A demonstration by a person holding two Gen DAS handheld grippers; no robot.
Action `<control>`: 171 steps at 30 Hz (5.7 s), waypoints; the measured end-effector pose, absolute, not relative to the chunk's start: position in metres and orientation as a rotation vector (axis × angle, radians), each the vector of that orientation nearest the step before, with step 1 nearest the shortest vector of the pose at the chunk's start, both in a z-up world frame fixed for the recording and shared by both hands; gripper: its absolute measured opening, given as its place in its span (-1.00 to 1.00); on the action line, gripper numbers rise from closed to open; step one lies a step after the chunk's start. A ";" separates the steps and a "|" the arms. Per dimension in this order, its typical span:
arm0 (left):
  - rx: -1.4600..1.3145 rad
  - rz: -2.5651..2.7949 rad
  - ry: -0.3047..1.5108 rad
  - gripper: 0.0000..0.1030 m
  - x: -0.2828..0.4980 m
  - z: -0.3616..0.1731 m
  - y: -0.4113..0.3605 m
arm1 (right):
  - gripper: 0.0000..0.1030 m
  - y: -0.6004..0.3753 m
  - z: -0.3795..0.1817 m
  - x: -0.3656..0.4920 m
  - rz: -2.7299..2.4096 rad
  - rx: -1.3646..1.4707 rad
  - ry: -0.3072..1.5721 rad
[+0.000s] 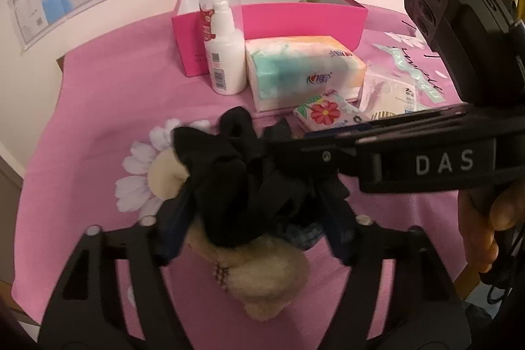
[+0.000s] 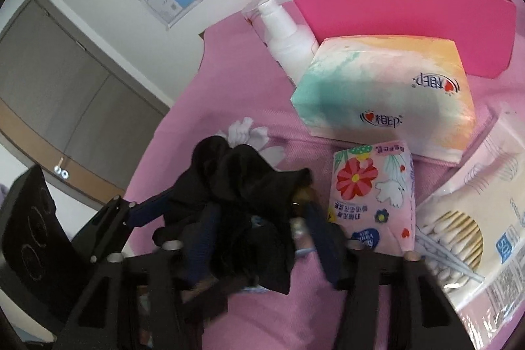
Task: Organize soft objects
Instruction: 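Carry the black cloth with the right gripper over the pink box, then open the right gripper to drop the black cloth into the box, then move the right gripper back to the beige teddy bear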
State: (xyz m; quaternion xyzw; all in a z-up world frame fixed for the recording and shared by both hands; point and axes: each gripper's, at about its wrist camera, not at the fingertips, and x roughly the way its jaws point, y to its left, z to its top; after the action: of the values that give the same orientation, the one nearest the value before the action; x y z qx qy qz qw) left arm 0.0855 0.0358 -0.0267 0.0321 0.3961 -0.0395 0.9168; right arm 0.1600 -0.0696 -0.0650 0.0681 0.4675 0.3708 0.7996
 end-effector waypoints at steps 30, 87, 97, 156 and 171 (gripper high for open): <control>-0.016 -0.178 0.638 -0.63 0.071 0.040 0.044 | -0.95 -0.085 -0.006 0.151 0.893 0.231 0.836; 0.156 -0.247 0.486 -0.58 0.220 0.151 -0.003 | -0.81 -0.145 0.112 0.234 0.823 0.267 0.593; 0.141 -0.229 0.565 -0.57 0.284 0.131 -0.003 | -0.81 -0.139 0.101 0.297 0.764 0.252 0.655; 0.074 -0.052 0.510 0.99 0.085 0.090 -0.005 | 0.51 -0.233 0.043 0.119 0.646 0.277 0.638; -0.005 -0.081 0.674 0.99 -0.002 -0.018 0.010 | 0.61 -0.249 -0.047 0.067 0.632 0.372 0.799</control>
State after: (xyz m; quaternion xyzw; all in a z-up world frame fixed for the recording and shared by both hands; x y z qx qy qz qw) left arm -0.0025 0.0102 -0.0176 -0.0025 0.3306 -0.0396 0.9429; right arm 0.0675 -0.2492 -0.0475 0.1770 0.3801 0.3006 0.8566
